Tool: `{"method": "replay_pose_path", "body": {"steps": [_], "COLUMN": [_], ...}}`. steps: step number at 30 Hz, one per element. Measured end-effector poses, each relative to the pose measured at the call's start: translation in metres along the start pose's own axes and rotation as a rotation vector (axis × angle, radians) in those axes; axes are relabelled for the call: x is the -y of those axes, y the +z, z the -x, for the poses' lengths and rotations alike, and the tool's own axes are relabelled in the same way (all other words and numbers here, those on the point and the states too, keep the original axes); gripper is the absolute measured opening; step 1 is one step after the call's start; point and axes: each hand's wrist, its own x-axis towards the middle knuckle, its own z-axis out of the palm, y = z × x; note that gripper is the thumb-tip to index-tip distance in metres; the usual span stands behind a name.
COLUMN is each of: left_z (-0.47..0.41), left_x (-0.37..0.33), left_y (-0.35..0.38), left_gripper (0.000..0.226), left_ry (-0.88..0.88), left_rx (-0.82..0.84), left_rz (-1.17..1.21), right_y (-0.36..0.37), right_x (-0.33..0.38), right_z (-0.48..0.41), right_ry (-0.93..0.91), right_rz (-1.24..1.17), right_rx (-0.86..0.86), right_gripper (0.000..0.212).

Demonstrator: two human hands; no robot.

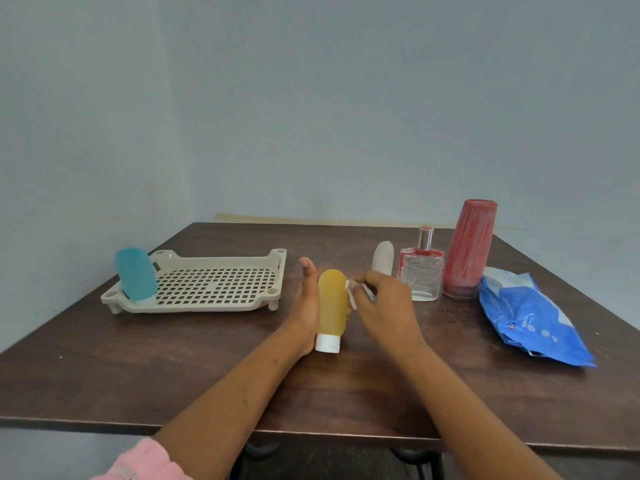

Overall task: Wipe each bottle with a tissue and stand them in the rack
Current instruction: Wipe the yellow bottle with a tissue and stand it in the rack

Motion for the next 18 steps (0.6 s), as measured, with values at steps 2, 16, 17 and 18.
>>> {"method": "replay_pose_path", "body": {"steps": [2, 16, 17, 18], "left_z": [0.0, -0.002, -0.003, -0.004], "left_x": [0.0, 0.002, 0.002, 0.004], "left_y": [-0.001, -0.004, -0.004, -0.004], "left_gripper": [0.086, 0.087, 0.087, 0.086], "left_ry": [-0.021, 0.047, 0.055, 0.065], "left_rx": [-0.017, -0.066, -0.063, -0.062], "left_rz": [-0.008, 0.035, 0.043, 0.059], "right_y": [-0.001, -0.002, -0.003, -0.003], "right_x": [-0.004, -0.007, -0.007, -0.007], "right_z": [0.006, 0.032, 0.034, 0.036], "right_ry": [0.036, 0.072, 0.076, 0.083], "right_rz": [-0.035, -0.091, -0.096, -0.1], "right_rx": [0.027, 0.159, 0.179, 0.205], "right_gripper": [0.016, 0.007, 0.008, 0.008]}}
